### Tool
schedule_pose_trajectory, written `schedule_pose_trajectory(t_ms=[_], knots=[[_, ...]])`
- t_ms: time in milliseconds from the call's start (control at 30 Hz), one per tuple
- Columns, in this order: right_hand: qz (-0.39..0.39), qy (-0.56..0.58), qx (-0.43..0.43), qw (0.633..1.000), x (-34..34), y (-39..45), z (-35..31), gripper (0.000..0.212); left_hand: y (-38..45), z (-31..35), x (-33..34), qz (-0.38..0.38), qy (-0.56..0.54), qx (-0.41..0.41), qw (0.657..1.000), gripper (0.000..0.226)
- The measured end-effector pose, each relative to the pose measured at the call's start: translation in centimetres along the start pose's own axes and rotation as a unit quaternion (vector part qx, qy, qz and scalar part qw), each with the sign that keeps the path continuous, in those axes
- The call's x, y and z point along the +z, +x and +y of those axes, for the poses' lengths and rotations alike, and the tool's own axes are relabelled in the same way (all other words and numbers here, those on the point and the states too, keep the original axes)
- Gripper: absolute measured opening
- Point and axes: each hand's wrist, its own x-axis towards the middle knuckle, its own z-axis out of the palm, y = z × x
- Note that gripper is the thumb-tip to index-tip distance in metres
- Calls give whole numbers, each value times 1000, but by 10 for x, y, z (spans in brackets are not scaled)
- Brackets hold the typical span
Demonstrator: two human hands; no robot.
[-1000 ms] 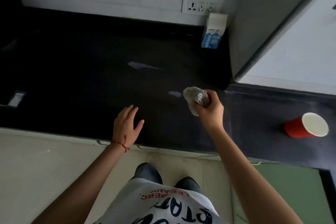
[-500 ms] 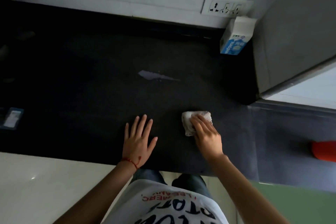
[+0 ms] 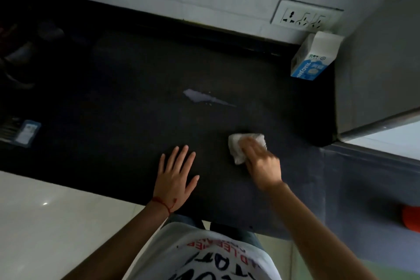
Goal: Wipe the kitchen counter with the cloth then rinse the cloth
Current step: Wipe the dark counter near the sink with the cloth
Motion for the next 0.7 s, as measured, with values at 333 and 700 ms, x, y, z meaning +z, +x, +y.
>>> schedule_pose_trajectory(t_ms=[333,700], knots=[[13,33,-21,999,-1,17,-21,38,16,-17,-15,73,-65,-67,993,53],[-1,27,35,999,39,129,-2,41,40,-67,-19,11,-1,-145,989,64]])
